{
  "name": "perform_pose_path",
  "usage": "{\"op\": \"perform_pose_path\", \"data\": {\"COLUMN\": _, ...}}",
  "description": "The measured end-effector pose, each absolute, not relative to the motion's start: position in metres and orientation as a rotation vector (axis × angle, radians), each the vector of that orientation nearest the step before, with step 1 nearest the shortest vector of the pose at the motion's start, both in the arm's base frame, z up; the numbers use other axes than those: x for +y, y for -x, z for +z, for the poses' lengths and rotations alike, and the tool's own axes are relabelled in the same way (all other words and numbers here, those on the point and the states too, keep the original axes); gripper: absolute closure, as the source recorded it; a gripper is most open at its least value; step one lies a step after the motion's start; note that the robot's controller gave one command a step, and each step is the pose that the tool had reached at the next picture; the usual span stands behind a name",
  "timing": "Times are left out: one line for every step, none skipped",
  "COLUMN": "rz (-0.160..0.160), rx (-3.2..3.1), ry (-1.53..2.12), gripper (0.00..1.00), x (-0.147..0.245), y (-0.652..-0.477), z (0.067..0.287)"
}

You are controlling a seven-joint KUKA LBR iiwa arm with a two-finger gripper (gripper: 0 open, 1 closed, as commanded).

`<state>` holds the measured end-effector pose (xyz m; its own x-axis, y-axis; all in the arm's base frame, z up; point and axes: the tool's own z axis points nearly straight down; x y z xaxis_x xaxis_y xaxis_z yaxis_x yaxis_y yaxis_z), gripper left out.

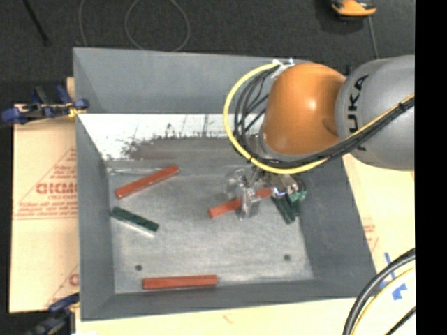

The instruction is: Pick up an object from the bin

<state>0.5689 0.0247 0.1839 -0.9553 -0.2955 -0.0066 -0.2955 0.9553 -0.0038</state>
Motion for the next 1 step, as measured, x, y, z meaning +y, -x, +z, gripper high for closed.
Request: {"op": "perform_pose_path", "data": {"rz": -0.004, "rx": 3.098, "ry": 0.446, "gripper": 1.00, "x": 0.0135, "y": -0.5770, "z": 0.2513}}
